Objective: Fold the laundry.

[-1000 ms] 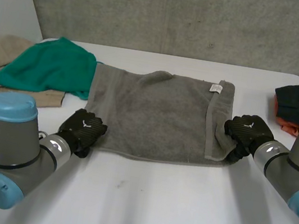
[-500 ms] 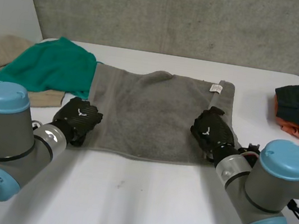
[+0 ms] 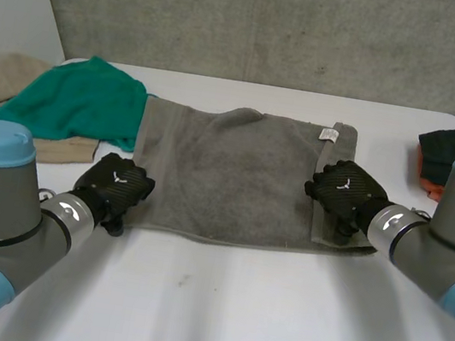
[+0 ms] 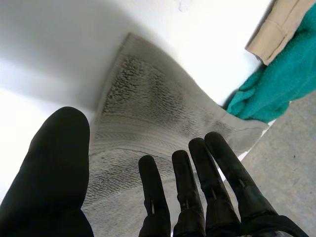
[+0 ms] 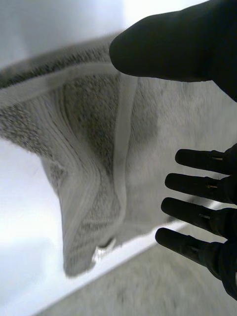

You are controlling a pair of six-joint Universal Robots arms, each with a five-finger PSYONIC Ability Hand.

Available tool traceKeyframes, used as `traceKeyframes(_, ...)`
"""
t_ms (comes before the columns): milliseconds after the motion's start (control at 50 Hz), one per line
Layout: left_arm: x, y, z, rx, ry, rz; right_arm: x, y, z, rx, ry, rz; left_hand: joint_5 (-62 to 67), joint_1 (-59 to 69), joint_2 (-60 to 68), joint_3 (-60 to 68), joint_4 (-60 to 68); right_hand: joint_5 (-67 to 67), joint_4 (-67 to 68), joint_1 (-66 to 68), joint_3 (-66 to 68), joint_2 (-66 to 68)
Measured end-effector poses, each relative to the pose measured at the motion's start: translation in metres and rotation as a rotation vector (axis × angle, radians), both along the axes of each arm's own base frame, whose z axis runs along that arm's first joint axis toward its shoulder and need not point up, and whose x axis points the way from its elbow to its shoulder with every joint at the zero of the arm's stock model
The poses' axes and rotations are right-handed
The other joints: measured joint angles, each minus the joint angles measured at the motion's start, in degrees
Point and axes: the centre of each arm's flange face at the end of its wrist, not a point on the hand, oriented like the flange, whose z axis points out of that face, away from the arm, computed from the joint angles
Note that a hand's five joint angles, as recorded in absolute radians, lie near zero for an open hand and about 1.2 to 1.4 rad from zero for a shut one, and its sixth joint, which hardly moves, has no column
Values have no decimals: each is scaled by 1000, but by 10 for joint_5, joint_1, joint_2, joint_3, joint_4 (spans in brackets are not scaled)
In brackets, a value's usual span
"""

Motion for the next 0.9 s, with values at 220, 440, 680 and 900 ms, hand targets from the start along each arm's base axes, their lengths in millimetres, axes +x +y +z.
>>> traceKeyframes(220, 3, -1, -2, 33, -7, -2, -11, -18, -10, 16, 177, 208, -7, -11, -7, -4, -6, 7, 1, 0, 0, 0)
traceKeyframes(440, 1, -4, -5, 31, -10, -8, -8, -33, -28, -29, 249, 271, -7, -11, -7, -4, -6, 296, 285, 207, 273, 277)
traceKeyframes(680, 0, -4, -9, 37, -18, -13, -15, -64, -1, -100, 41, -38, -7, -11, -7, -4, -6, 442, 438, 382, 420, 414)
traceKeyframes(900, -4, 0, -23, 51, -73, -43, -40, -76, 0, -15, -79, -275, -5, -10, -6, -4, -5, 442, 438, 382, 420, 414)
